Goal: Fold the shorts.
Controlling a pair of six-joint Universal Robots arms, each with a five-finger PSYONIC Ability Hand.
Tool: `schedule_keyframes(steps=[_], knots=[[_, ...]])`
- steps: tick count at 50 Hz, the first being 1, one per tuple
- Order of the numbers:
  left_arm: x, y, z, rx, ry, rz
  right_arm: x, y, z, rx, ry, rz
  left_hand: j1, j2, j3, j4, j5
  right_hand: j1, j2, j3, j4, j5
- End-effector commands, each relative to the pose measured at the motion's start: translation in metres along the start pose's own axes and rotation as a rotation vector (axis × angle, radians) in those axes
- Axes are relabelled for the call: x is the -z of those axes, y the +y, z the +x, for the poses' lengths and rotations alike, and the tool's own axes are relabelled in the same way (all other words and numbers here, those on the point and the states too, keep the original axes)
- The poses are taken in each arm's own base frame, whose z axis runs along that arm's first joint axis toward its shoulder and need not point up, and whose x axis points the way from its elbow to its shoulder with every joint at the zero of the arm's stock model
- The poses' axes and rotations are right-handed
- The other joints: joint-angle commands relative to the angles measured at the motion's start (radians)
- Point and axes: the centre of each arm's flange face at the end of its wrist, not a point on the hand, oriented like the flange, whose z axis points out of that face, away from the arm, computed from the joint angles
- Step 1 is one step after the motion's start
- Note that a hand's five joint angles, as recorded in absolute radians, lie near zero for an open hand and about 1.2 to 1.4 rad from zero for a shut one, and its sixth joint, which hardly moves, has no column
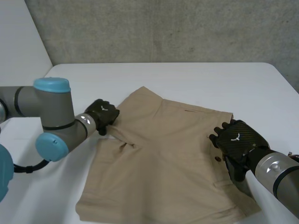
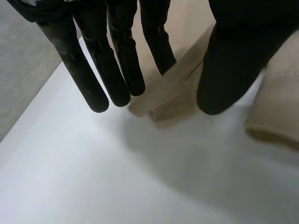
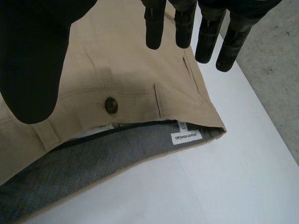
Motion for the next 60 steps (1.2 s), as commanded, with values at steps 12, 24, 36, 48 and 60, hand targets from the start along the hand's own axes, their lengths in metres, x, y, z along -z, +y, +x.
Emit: schedule_keyframes(steps=[12, 24, 36, 48, 60], knots=[[0.048, -0.033, -0.003, -0.062, -0.045, 0.041, 0.007, 0.000, 0.002, -0.007, 0.000, -0.018, -0.361, -0.377, -0.378, -0.377, -0.382, 0.008, -0.011, -0.005, -0.022, -0.023], [0.115, -0.029, 0.008, 0.087, -0.029, 0.023, 0.042, 0.007, -0.002, -0.148, -0.197, -0.065, -0.361, -0.377, -0.378, -0.377, -0.382, 0.037, 0.018, 0.024, 0.008, 0.006], [0.169, -0.003, 0.045, 0.124, 0.029, -0.036, 0.047, 0.031, -0.013, -0.211, -0.294, -0.116, -0.361, -0.378, -0.378, -0.377, -0.382, 0.146, 0.127, 0.133, 0.116, 0.115], [0.195, 0.010, 0.064, 0.237, 0.067, -0.078, 0.037, 0.051, -0.015, -0.179, -0.268, -0.137, -0.329, -0.345, -0.346, -0.345, -0.349, 0.307, 0.289, 0.294, 0.278, 0.277], [0.214, 0.007, 0.068, 0.244, 0.053, -0.037, 0.029, 0.057, -0.017, -0.146, -0.228, -0.112, -0.320, -0.336, -0.337, -0.336, -0.340, 0.765, 0.746, 0.752, 0.735, 0.734]])
